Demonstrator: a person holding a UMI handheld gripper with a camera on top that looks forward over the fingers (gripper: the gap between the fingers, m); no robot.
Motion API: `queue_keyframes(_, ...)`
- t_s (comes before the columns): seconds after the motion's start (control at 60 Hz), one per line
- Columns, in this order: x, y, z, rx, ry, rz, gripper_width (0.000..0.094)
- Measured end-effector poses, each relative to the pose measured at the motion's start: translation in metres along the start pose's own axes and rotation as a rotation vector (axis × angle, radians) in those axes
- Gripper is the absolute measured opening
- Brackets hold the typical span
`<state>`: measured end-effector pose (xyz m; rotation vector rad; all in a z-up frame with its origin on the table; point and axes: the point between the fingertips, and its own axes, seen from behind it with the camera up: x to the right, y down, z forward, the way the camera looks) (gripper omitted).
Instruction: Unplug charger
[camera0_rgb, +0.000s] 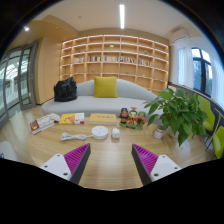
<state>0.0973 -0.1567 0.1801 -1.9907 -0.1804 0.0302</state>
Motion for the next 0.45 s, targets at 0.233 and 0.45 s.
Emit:
queue_keyframes(0.233, -0.013, 0.007, -0.075, 0.026, 0.005, -0.001, 0.0855)
queue_keyframes(0.45, -0.015, 0.001, -0.104, 0.060, 0.019, -0.018, 0.0854)
